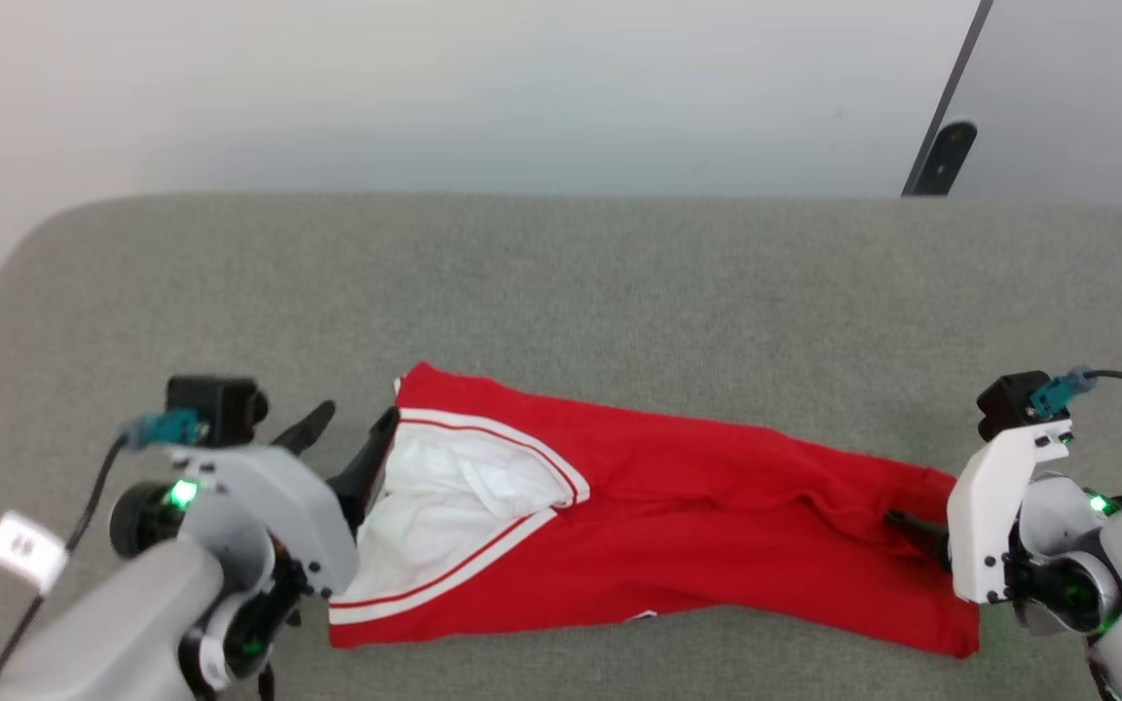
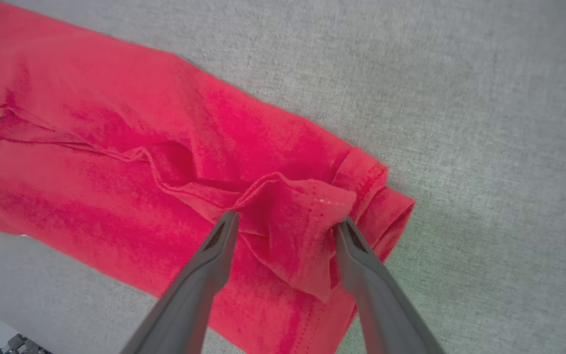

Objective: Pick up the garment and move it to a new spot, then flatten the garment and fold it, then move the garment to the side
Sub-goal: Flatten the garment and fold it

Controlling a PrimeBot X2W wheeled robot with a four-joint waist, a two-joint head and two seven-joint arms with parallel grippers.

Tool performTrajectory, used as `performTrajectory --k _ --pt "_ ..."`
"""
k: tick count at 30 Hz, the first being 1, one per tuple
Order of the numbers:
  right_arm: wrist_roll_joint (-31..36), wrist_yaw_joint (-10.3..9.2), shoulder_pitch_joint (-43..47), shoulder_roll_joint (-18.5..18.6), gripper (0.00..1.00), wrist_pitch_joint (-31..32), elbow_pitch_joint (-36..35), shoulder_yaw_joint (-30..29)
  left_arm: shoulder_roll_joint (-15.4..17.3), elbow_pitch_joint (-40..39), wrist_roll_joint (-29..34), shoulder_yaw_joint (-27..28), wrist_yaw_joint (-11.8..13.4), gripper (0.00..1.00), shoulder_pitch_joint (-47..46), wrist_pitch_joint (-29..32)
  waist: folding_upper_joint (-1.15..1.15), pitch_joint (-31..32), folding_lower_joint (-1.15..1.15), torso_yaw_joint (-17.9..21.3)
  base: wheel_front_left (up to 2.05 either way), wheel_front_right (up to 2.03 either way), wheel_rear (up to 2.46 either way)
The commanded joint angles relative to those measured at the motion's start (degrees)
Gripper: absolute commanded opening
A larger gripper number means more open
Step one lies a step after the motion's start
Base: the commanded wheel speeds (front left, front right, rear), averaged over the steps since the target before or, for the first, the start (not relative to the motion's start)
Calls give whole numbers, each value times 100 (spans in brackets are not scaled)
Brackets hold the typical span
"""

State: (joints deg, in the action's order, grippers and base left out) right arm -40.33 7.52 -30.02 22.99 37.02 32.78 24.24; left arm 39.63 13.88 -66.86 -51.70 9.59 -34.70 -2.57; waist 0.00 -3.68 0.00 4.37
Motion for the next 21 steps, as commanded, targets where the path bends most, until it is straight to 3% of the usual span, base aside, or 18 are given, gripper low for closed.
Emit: performTrajectory --k 1,6,12,17,21 --pt "-64 -7 136 67 100 -70 -110 42 -22 4 -32 77 27 100 171 -187 0 319 0 -31 0 0 0" --pt "-211 -7 470 376 100 -561 -815 59 -23 -194 160 232 170 100 748 -1033 0 526 0 -40 0 0 0" --pt "197 -7 1042 667 100 -1960 -1663 -193 -140 -547 649 903 427 100 1499 -1262 0 674 0 -67 0 0 0" --pt "910 -6 1575 687 100 -3251 -2126 -365 -749 -1049 1668 2093 420 100 2462 -1254 0 744 0 -81 0 0 0" --pt "1485 -7 1967 508 100 -4101 -2277 -711 -1296 -1248 2434 2847 172 100 3115 -1256 0 801 0 -70 0 0 0"
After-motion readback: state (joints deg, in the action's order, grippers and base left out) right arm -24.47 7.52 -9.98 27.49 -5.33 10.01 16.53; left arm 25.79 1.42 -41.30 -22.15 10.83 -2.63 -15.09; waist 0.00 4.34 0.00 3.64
